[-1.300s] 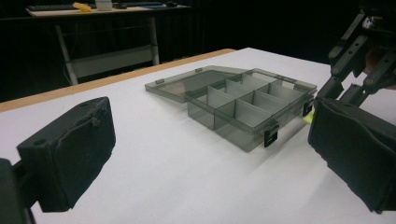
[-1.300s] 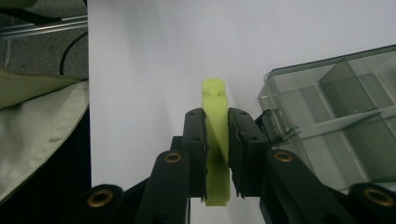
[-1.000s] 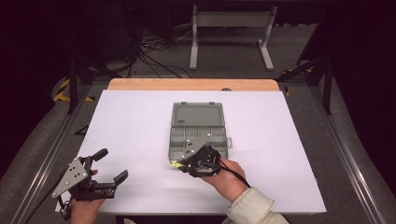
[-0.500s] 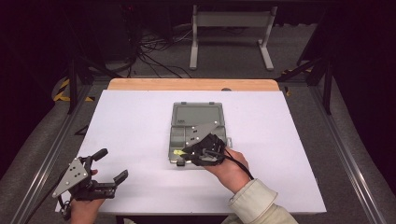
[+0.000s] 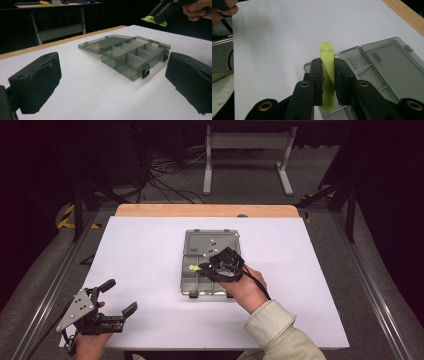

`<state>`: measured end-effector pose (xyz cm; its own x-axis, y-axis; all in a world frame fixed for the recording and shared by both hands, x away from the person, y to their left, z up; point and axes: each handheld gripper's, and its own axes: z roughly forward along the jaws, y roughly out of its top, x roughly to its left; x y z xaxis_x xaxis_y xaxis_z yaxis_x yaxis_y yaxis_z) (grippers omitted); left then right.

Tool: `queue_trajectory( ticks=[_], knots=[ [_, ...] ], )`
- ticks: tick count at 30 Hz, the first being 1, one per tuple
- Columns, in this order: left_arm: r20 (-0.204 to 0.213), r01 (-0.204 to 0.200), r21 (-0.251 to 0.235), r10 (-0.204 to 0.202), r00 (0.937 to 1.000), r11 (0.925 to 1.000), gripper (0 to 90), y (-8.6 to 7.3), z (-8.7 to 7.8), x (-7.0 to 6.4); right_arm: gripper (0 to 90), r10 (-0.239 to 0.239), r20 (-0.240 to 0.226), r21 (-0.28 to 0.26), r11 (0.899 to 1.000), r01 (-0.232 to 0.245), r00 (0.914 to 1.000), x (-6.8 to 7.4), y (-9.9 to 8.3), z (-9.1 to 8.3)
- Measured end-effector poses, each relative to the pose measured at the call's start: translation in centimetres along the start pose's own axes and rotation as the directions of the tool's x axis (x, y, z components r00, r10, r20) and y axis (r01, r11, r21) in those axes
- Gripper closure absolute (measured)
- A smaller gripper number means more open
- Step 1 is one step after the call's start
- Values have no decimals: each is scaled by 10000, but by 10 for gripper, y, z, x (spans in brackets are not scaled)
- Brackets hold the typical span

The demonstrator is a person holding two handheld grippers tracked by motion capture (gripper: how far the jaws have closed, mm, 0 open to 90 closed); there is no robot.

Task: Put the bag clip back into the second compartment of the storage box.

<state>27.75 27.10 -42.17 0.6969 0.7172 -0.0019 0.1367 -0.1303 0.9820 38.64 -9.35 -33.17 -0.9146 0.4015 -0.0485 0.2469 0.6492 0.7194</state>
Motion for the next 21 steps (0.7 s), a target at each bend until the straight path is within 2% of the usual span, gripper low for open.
queue_trajectory(
  ticks=[11, 21],
  knots=[
    [24, -19, 68, 19, 10000, 10000, 8, 0, 0, 0, 781, 402, 289, -105, 9991, -399, 9988, -23, 10, 6],
    [35, 33, 55, -33, 10000, 10000, 8, 0, 1, 0, 781, 662, 575, 19, 9978, -665, 9961, -40, 12, 22]
  ],
)
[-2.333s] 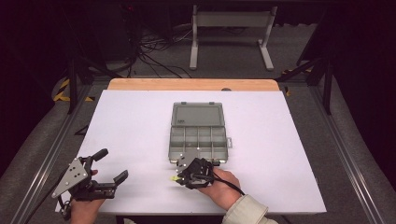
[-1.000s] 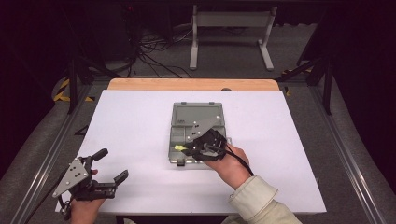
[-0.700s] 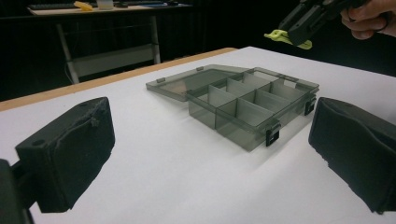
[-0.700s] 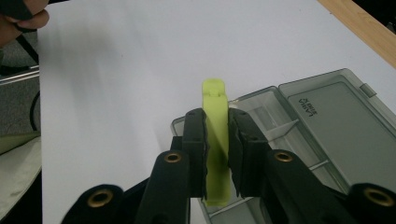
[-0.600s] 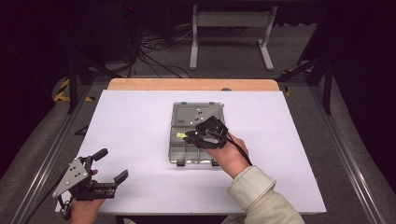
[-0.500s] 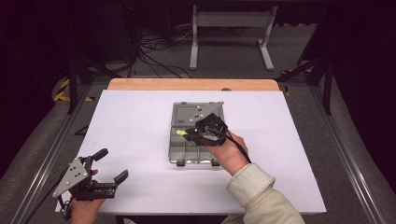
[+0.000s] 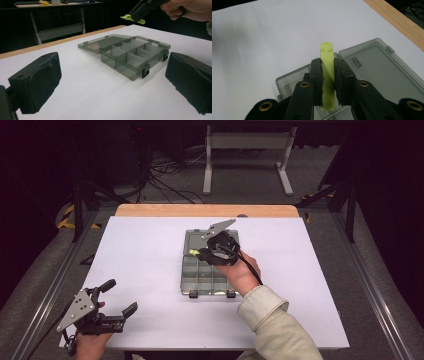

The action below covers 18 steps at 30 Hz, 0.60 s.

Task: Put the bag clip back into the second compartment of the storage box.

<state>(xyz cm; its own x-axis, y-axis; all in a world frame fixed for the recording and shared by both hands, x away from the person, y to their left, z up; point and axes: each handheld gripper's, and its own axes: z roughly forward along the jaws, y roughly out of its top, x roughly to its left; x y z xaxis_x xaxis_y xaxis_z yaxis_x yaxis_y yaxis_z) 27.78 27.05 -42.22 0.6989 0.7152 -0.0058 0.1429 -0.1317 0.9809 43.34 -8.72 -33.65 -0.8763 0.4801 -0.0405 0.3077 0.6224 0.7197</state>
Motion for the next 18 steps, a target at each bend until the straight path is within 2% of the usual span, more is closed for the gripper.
queue_trajectory(
  ticks=[7, 18],
  knots=[
    [20, 4, -11, -4, 10000, 10000, 8, 0, 1, 0, 779, 246, 238, 159, 9996, -250, 9994, -10, -2, 12],
    [32, 23, -8, -23, 10000, 10000, 8, 0, 1, -1, 780, 634, 425, 398, 9971, -651, 9971, -12, -6, 27]
  ],
)
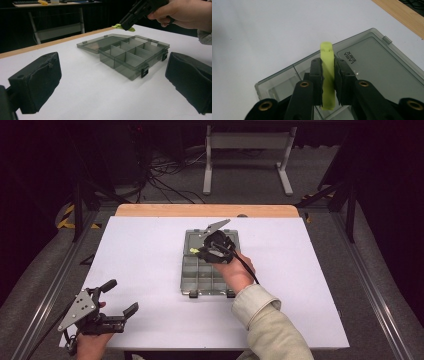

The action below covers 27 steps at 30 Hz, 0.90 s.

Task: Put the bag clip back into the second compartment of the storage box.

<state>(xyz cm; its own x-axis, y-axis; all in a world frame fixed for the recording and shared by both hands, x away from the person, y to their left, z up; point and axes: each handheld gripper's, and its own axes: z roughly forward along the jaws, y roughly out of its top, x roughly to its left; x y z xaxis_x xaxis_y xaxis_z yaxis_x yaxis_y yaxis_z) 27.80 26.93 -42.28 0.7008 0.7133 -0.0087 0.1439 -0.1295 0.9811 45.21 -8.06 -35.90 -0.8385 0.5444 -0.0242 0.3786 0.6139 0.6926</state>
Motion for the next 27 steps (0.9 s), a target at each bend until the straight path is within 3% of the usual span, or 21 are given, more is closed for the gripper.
queue_trajectory(
  ticks=[10, 27],
  knots=[
    [9, 0, 0, 0, 10000, 10000, 8, 0, 0, 0, 779, 300, 150, 462, 9985, -306, 9994, -6, -12, 13],
    [26, 14, 7, -14, 10000, 10000, 8, 0, 0, 0, 778, 776, 193, 595, 9951, -786, 9968, -10, -21, 26]
  ],
)
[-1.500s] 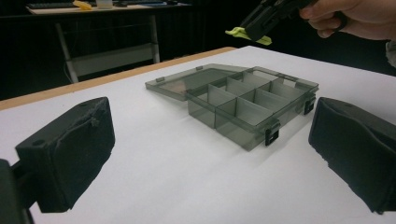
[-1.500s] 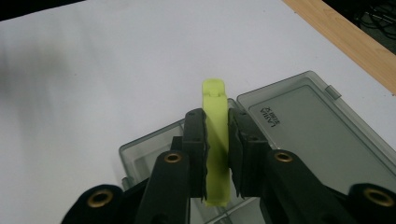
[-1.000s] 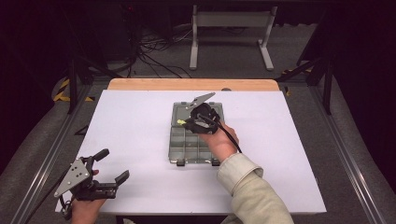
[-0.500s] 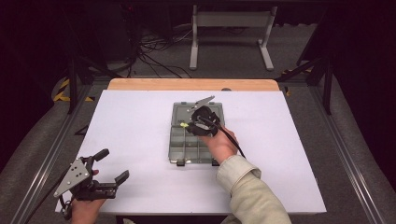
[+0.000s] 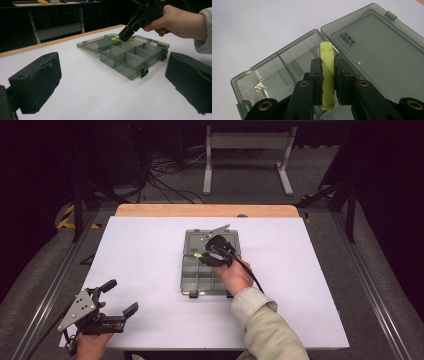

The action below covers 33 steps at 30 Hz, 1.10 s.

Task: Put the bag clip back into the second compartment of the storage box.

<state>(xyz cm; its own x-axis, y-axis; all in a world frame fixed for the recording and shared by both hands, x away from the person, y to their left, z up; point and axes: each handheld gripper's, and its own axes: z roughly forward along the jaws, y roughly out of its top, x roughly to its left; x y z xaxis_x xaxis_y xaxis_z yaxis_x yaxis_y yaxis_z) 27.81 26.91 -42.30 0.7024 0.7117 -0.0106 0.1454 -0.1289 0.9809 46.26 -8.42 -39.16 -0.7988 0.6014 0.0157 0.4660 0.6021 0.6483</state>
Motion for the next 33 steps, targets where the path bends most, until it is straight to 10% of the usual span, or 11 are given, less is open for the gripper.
queue_trajectory(
  ticks=[33],
  knots=[
    [23, -47, 37, 47, 10000, 10000, 8, 0, 0, 1, 777, 535, -479, 118, 9985, -530, 9974, -3, -8, 11]
  ],
)
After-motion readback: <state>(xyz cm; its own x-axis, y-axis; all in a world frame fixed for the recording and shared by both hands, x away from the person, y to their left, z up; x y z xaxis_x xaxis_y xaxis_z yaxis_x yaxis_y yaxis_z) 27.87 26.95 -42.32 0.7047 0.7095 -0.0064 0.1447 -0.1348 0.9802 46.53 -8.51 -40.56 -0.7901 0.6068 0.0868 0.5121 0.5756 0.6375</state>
